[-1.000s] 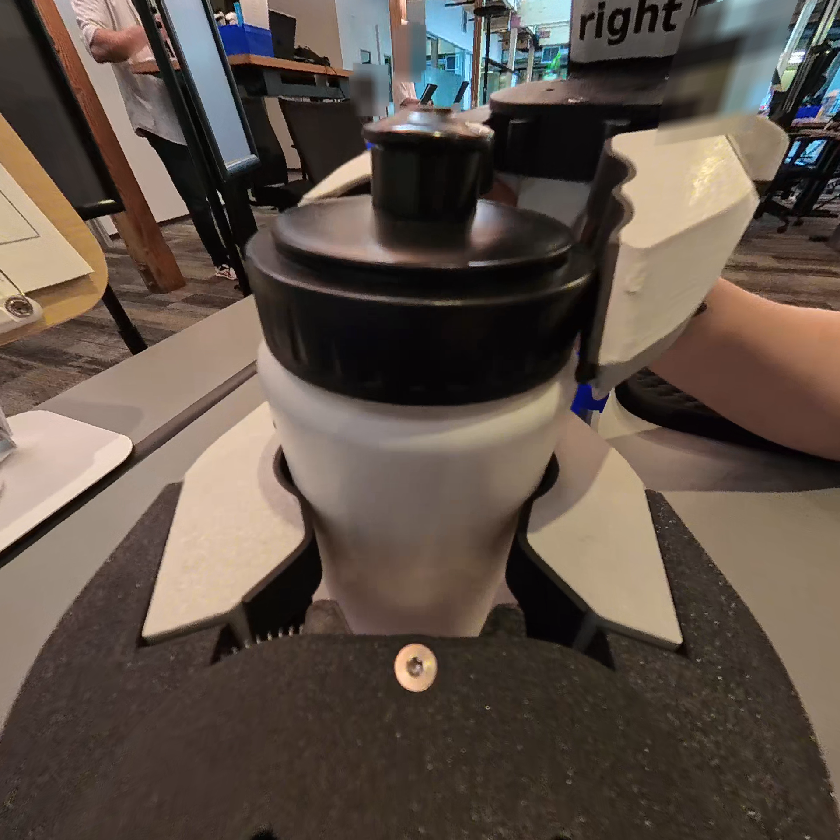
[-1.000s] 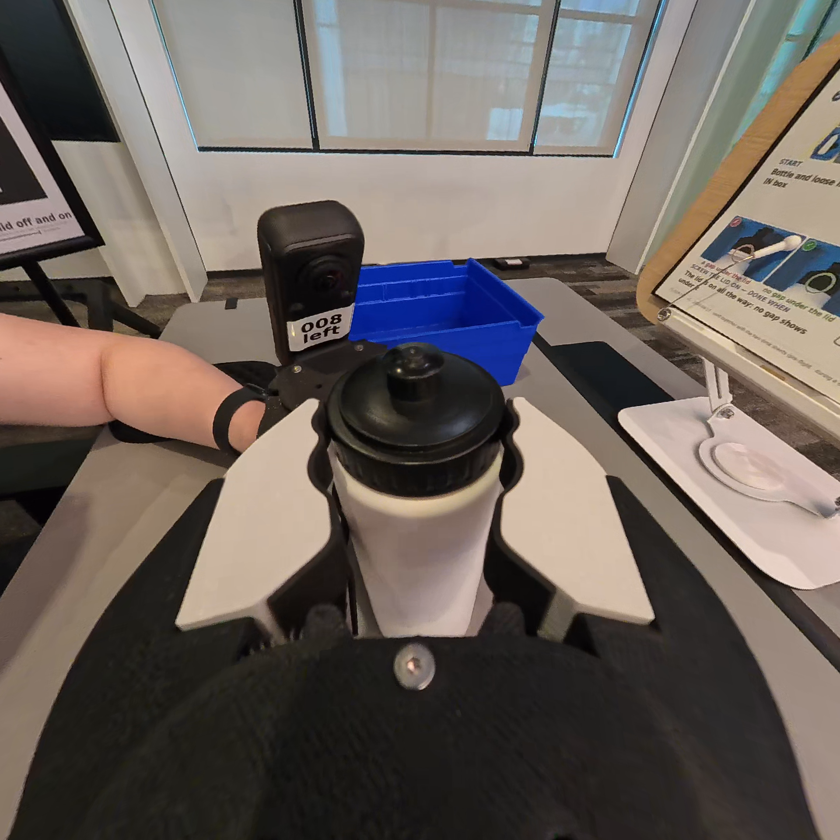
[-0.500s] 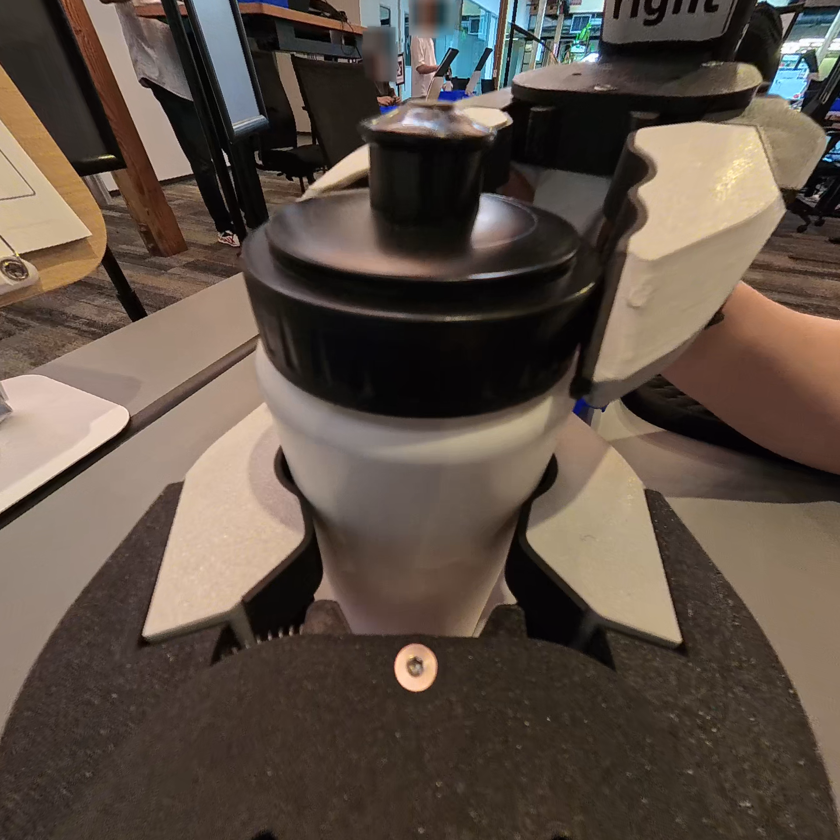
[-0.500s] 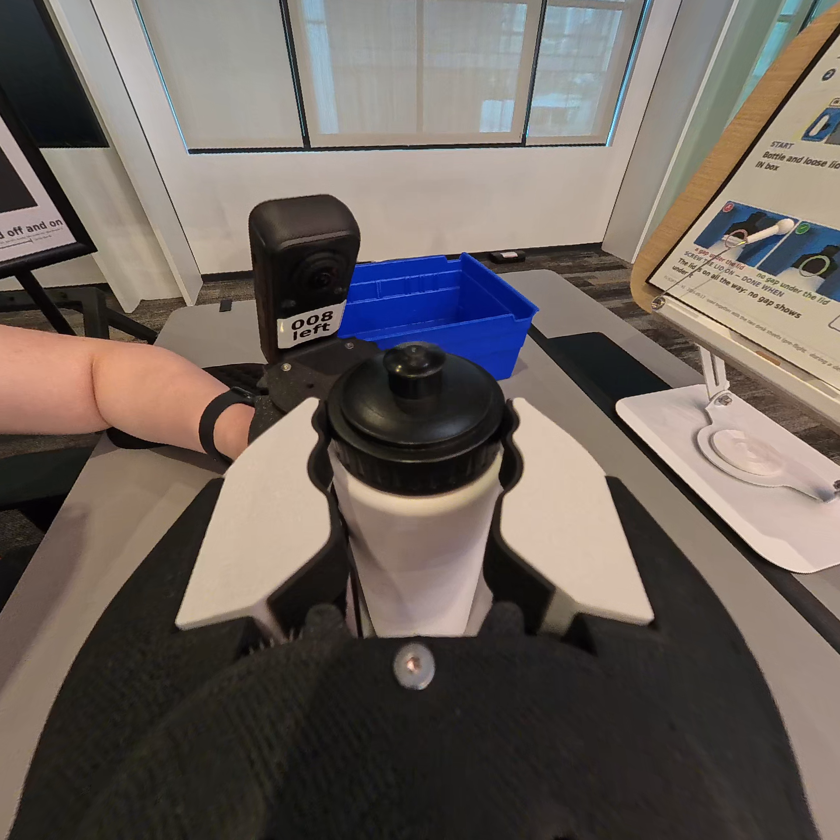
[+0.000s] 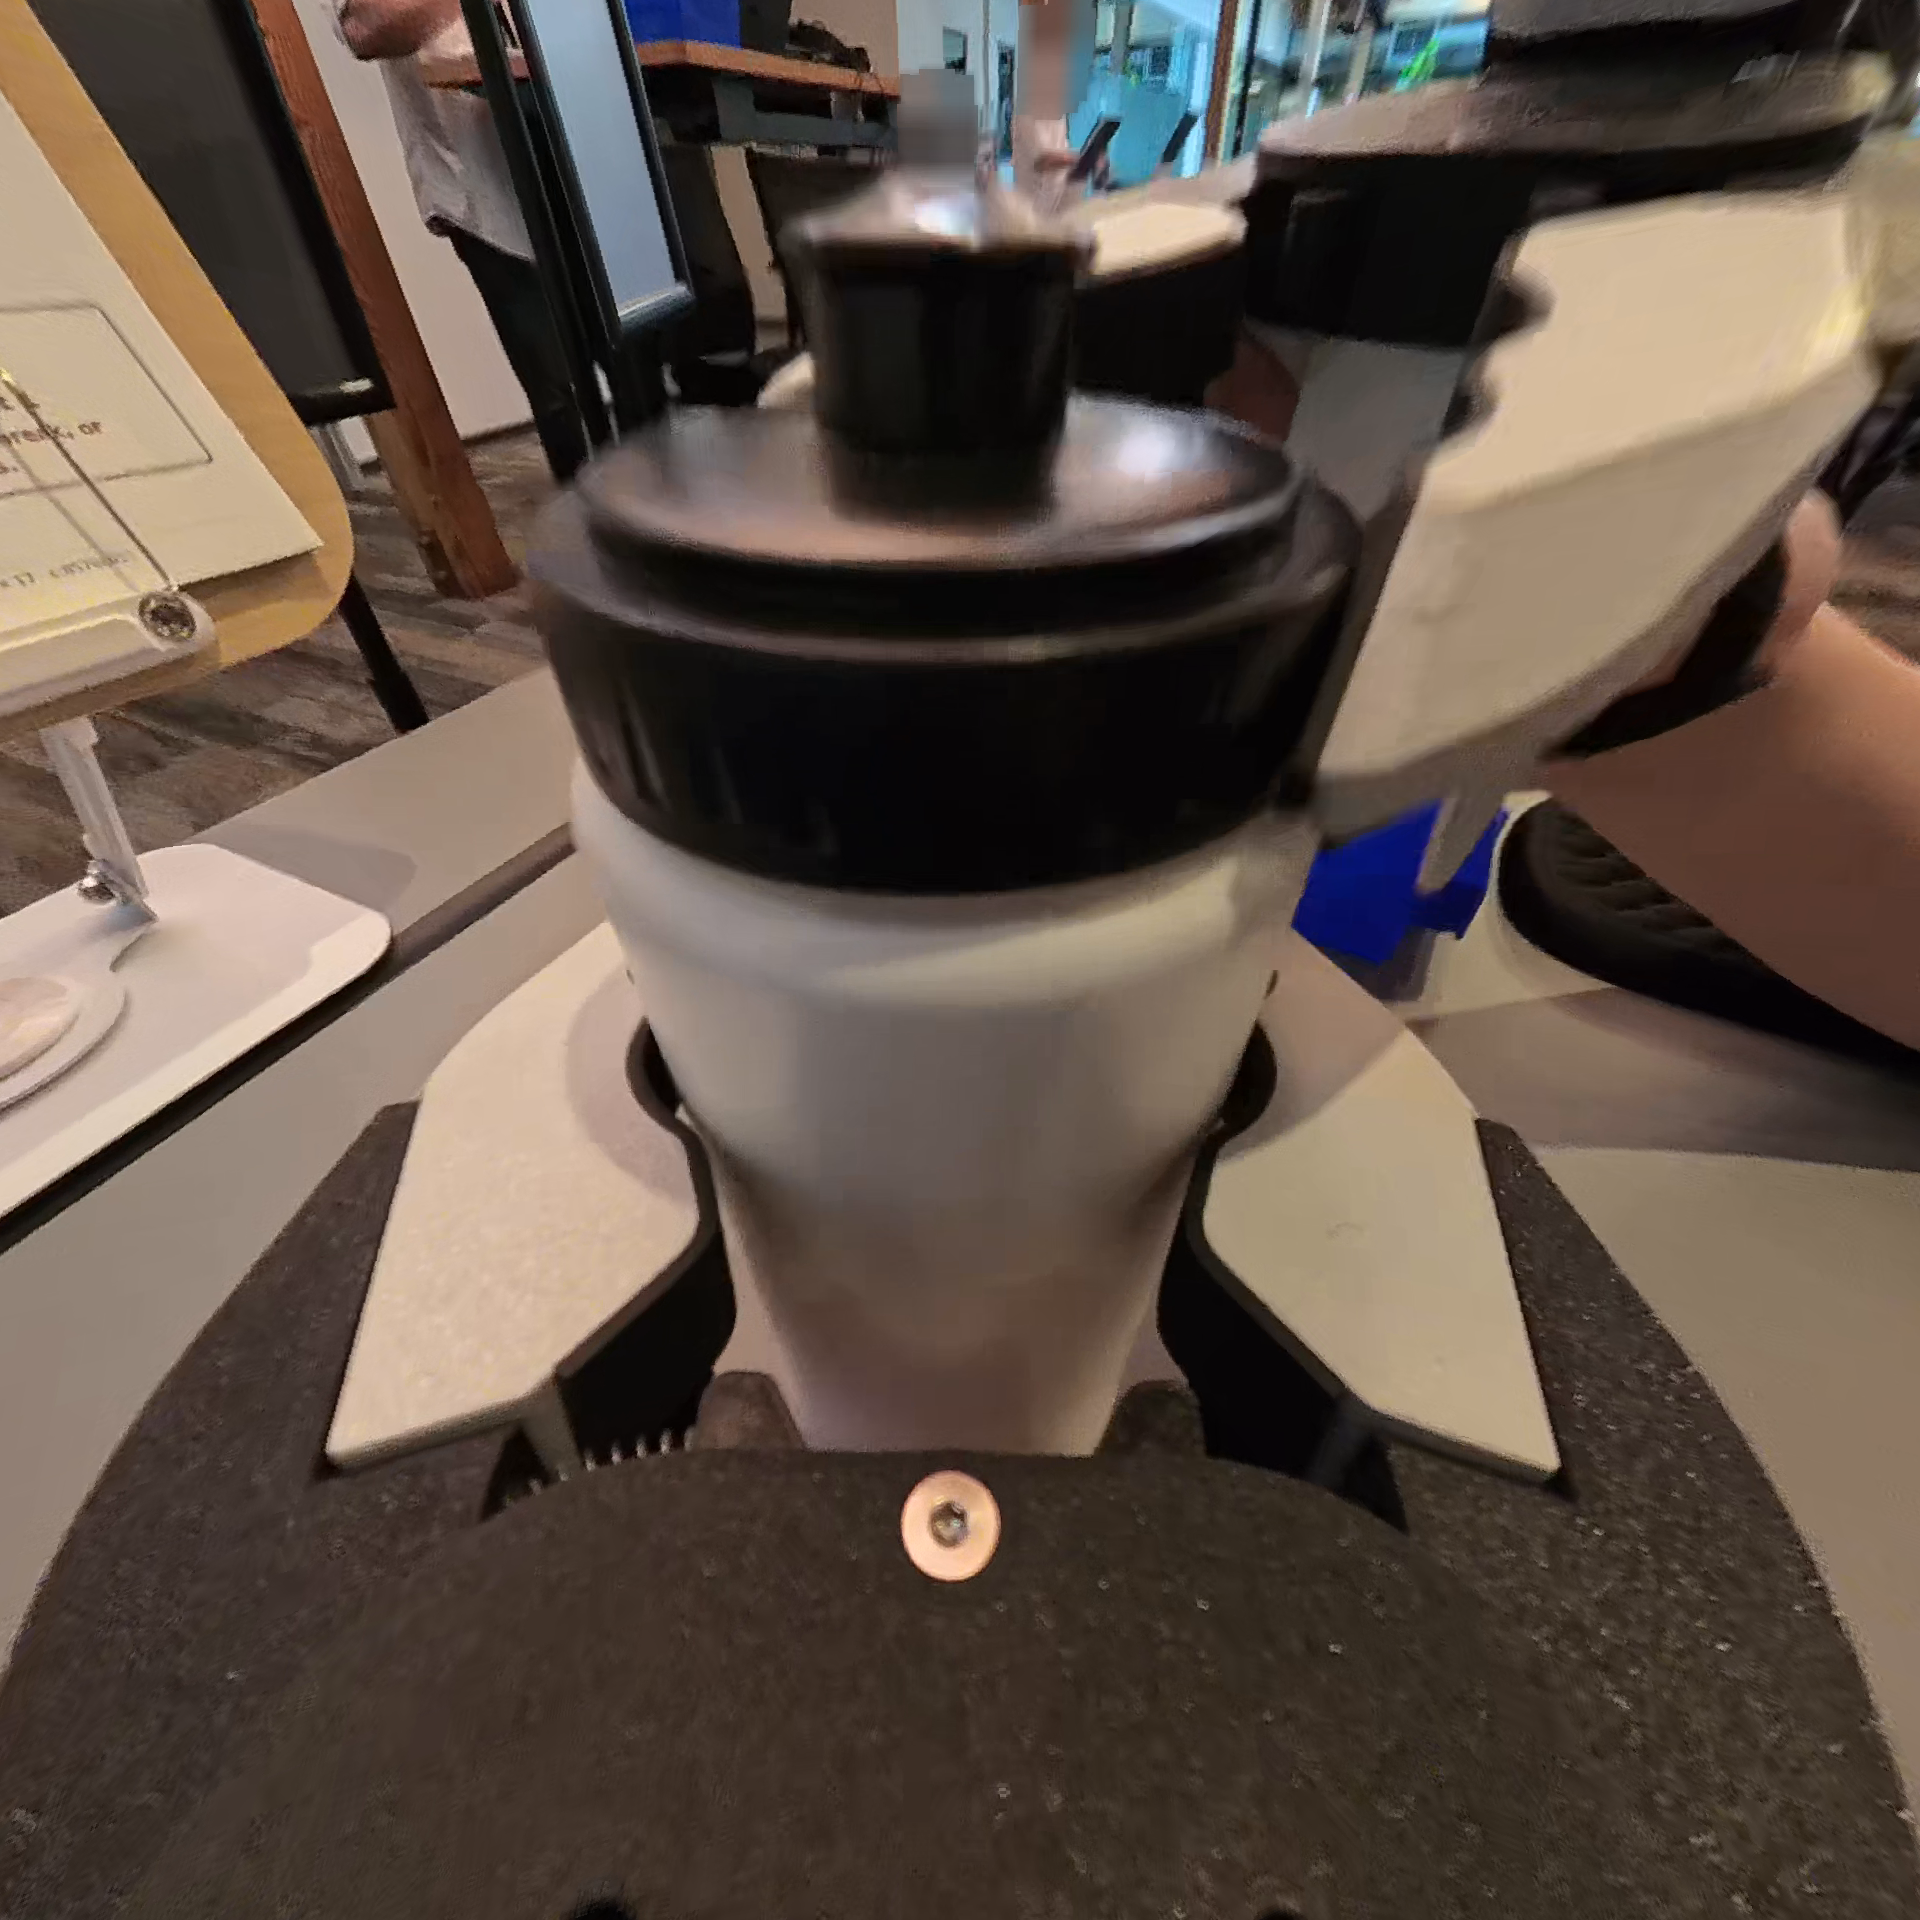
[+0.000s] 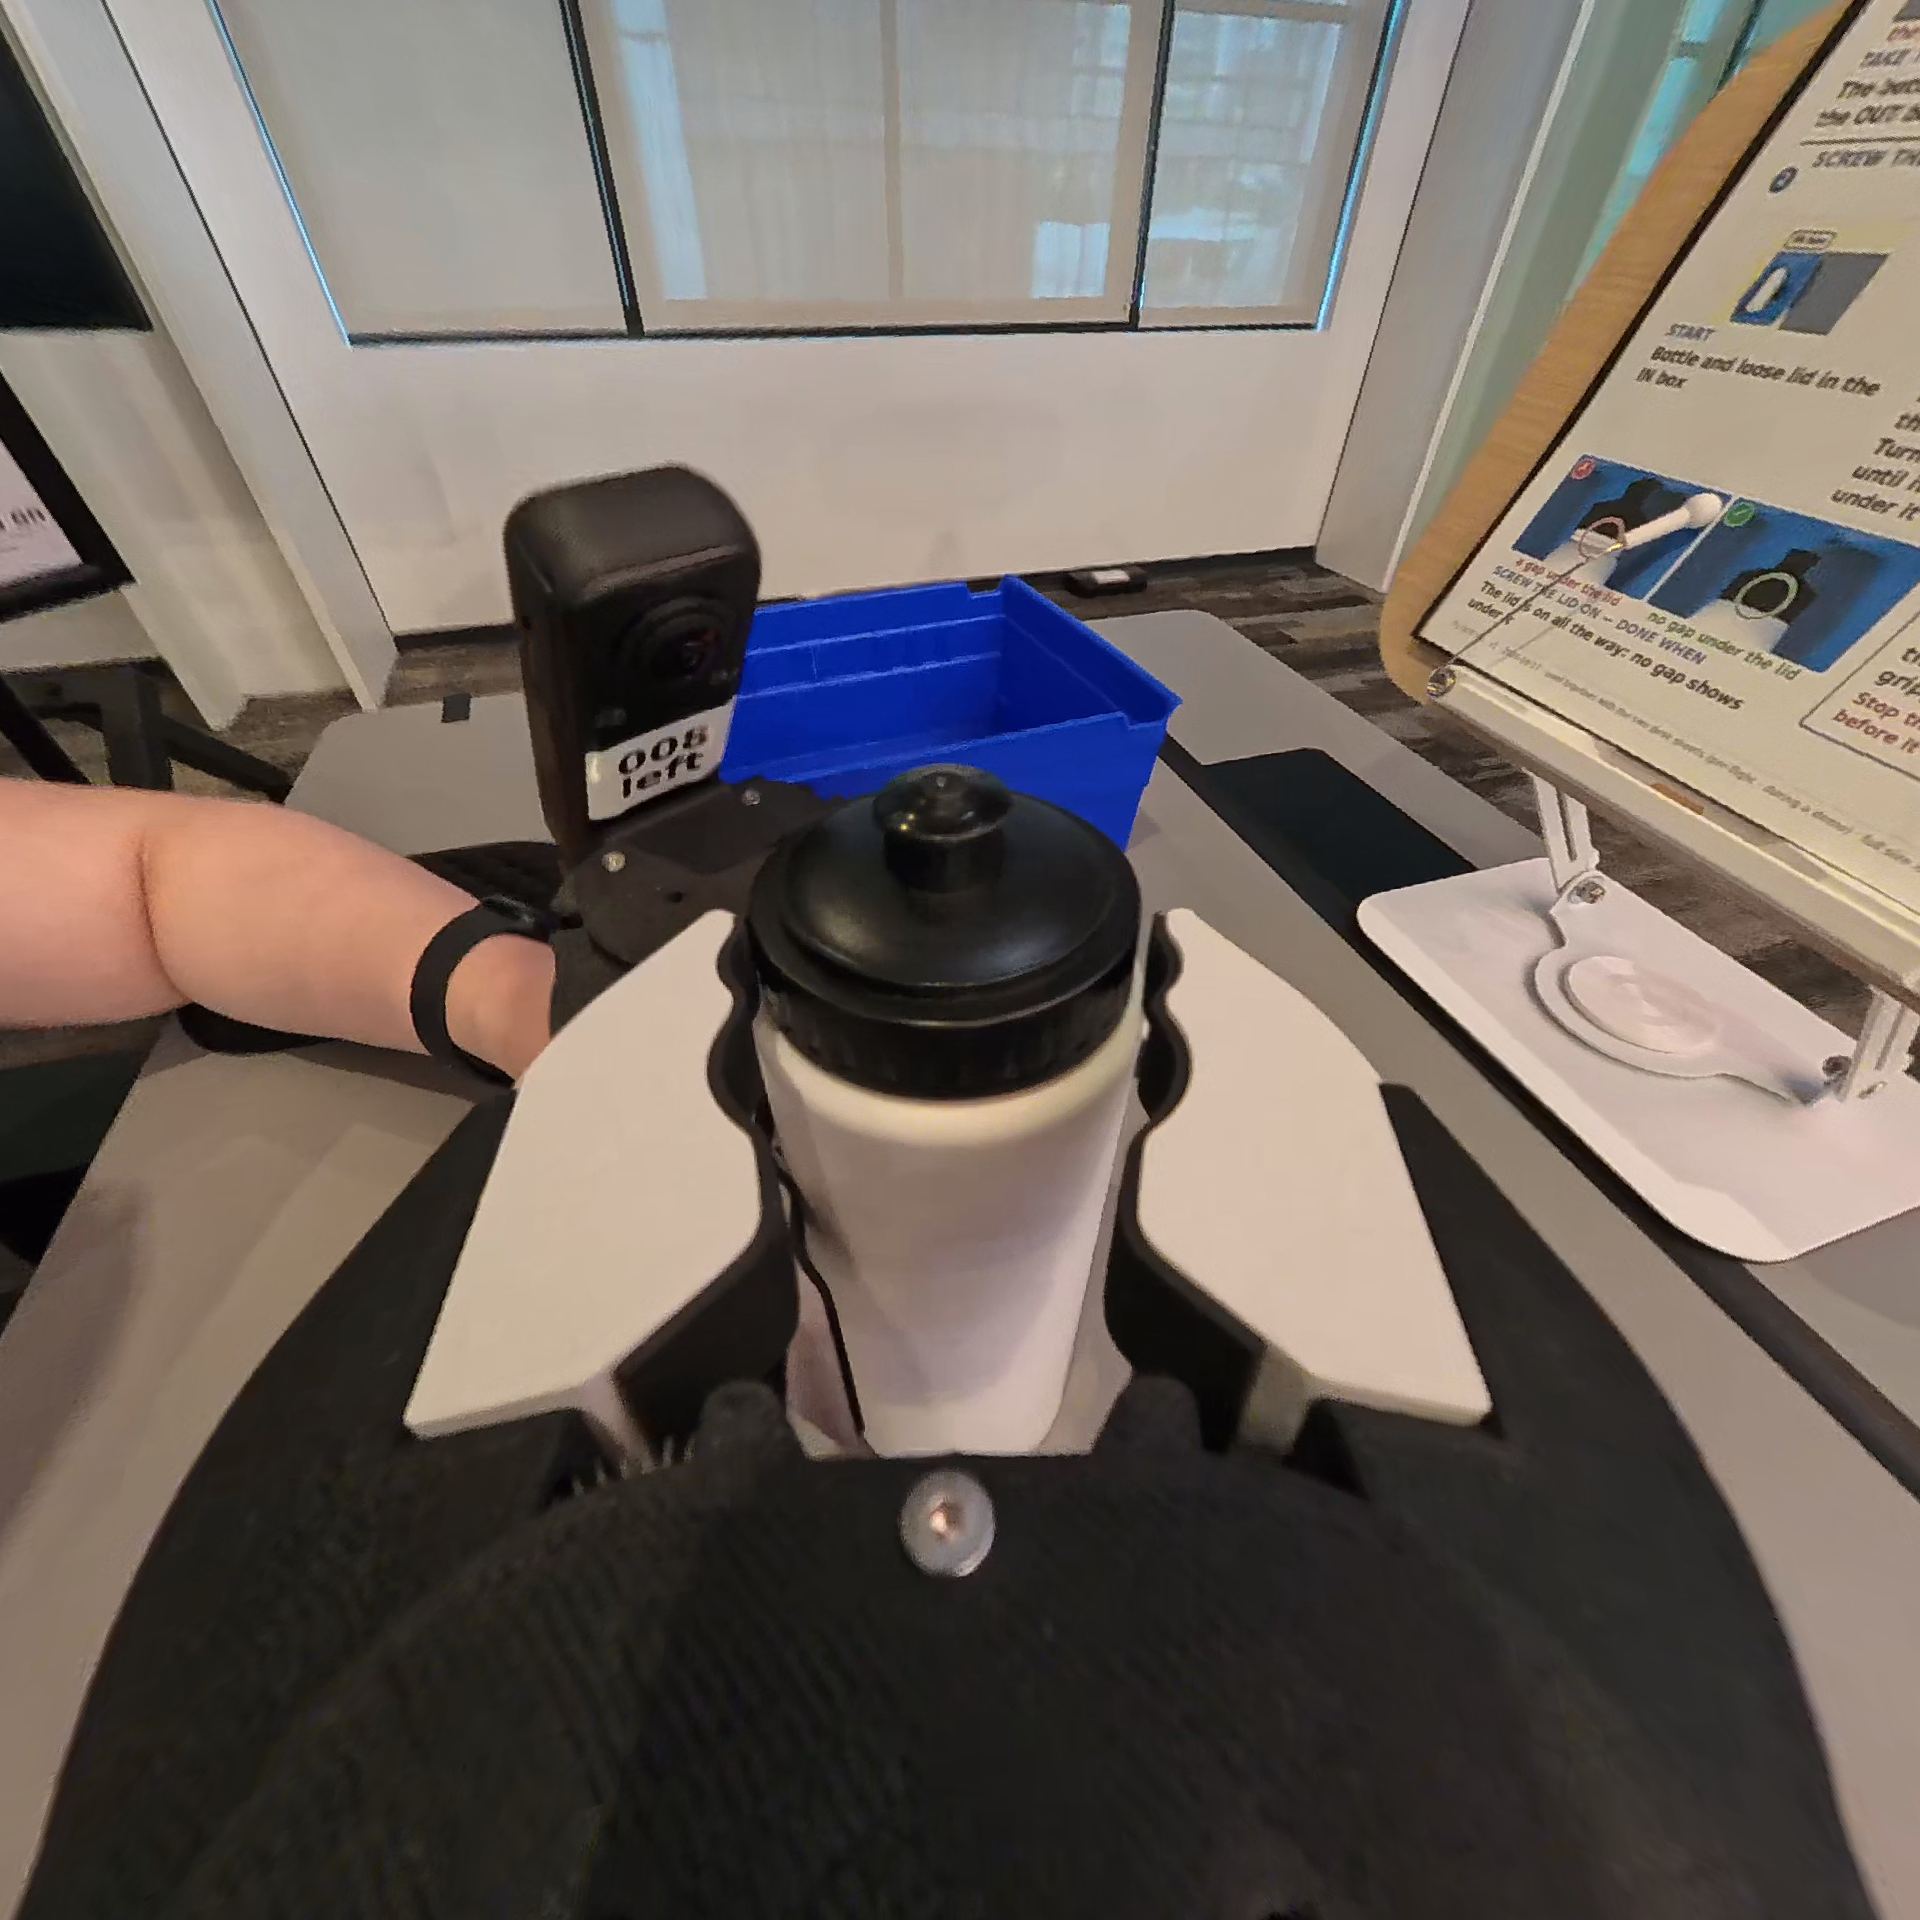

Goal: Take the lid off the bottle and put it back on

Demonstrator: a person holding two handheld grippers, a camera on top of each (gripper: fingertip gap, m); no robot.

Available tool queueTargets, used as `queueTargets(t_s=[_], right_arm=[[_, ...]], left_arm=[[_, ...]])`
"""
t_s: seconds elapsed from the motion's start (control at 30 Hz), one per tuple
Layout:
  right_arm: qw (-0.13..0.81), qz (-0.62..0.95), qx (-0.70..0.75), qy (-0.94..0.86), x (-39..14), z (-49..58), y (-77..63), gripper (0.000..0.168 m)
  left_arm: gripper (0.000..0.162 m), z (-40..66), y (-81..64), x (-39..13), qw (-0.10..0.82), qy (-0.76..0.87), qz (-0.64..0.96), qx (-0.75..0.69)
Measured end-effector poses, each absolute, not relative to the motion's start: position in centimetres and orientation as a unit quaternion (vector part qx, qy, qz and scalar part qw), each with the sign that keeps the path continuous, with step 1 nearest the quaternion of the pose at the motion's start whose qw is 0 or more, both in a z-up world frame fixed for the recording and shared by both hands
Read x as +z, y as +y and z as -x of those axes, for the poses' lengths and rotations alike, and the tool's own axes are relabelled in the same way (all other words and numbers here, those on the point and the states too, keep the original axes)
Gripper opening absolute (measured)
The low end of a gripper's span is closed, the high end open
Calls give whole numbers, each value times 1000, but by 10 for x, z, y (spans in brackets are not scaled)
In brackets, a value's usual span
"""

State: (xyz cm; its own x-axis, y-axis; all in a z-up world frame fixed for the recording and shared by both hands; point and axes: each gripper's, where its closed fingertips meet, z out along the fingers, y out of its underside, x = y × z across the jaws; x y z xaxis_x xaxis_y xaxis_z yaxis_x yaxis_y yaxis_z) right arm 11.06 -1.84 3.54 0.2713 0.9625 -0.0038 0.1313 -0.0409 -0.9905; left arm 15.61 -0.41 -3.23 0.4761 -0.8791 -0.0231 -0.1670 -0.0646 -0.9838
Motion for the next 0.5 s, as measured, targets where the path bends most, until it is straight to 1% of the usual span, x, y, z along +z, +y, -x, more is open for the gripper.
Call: queueTargets(t_s=[0.1,0.17,0.23,0.4,0.5], right_arm=[[517,597,446,-422,44,-114,-17,68],[513,596,458,-414,45,-115,-17,70],[510,599,453,-420,44,-112,-18,72],[510,604,424,-442,45,-109,-23,70],[505,612,396,-462,38,-108,-24,75]], left_arm=[[103,-151,-7,-45,536,401,668,-324],[101,-150,-9,-49,531,400,670,-331],[100,-150,-10,-51,526,405,672,-328],[101,-154,-12,-52,524,412,672,-322],[101,-154,-12,-53,524,406,676,-323]])
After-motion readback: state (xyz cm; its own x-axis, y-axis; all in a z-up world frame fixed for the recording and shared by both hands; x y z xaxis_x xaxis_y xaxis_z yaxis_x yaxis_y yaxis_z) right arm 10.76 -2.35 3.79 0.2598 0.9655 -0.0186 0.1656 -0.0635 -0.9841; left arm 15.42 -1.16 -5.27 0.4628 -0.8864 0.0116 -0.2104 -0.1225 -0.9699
